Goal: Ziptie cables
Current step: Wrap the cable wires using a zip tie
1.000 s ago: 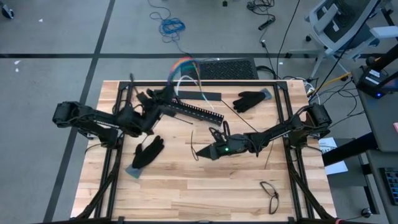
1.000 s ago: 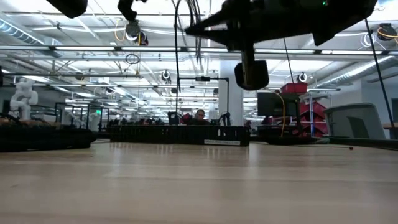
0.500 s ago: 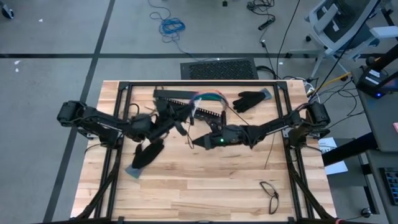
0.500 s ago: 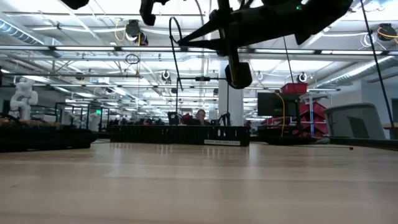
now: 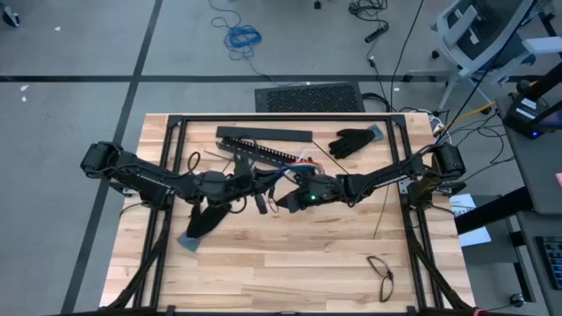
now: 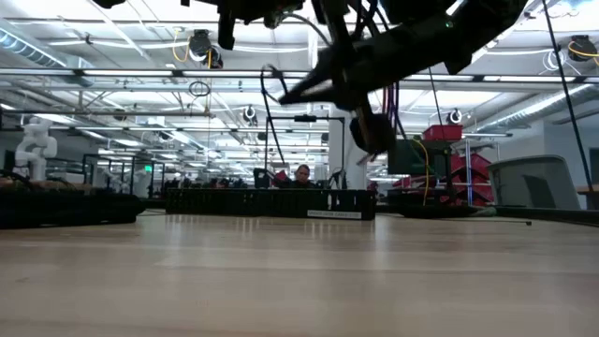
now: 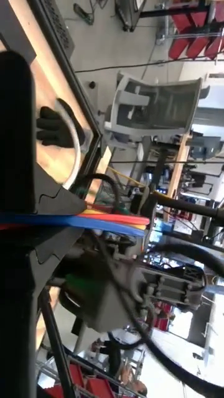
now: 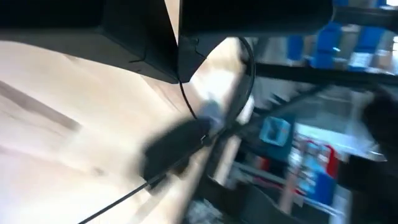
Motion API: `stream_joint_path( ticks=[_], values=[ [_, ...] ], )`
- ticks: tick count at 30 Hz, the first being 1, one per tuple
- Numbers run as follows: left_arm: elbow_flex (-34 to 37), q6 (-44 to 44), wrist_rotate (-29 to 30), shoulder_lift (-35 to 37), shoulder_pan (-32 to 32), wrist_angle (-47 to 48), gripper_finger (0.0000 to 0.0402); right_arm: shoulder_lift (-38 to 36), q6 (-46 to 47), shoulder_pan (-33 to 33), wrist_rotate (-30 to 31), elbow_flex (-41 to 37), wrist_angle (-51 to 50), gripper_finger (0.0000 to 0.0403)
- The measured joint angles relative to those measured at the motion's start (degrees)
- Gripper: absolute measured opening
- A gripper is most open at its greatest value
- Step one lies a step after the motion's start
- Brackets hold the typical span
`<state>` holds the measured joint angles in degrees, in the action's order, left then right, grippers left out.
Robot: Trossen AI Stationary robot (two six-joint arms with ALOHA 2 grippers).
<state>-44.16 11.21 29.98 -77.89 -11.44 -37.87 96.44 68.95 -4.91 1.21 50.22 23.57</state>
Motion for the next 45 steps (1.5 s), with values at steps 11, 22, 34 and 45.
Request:
stream_joint_path(
  ticks=[11,22,34,45],
  values=[
    [0.0,-1.1,-2.56,-0.11,0.0,3.94,0.0009,0.0,-3.01,1.63,-0.02,5.73,-9.01,0.0],
    [-0.07,-4.3,-2.51,-0.69,0.07,7.8,0.0008,0.04,-9.85,3.34,-1.2,13.0,-20.02,0.0],
    [-0.17,-5.71,-2.14,-0.66,0.0,8.9,0.0008,0.11,-8.36,1.13,-2.73,13.67,-14.73,0.0],
    [-0.11,-10.42,-2.88,-0.66,-2.13,16.74,0.0007,0.11,-12.92,2.31,-5.02,14.75,-19.9,0.0]
  ],
)
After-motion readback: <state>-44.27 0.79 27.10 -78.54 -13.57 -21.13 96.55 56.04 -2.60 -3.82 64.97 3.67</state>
